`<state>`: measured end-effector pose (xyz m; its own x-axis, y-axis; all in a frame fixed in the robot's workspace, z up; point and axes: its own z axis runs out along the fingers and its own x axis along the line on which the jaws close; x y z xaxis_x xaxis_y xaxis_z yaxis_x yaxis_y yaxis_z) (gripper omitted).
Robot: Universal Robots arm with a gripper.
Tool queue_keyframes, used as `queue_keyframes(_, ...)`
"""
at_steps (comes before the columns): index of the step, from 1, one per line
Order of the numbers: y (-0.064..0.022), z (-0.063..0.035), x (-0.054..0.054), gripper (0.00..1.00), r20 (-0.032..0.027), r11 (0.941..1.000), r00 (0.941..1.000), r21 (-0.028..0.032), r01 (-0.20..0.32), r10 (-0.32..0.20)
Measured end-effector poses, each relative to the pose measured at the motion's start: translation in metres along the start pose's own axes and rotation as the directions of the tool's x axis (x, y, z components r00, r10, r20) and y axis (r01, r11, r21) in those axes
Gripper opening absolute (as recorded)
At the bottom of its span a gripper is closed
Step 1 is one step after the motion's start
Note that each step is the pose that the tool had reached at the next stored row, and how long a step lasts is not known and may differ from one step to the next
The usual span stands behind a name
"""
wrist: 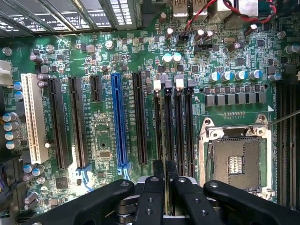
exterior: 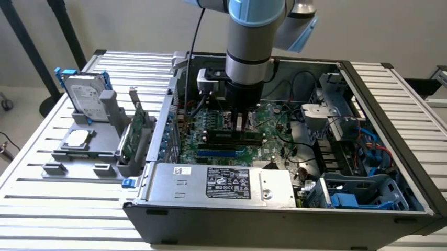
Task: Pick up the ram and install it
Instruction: 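Insert the ram into the slot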
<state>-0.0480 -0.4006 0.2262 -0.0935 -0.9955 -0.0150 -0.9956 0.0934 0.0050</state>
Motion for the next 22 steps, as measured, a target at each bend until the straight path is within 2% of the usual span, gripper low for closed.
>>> queue_keyframes(22,-0.0001,0.0033,0.0003,0.14,0.0,1.0,1.0,0.0,0.001,-0.001)
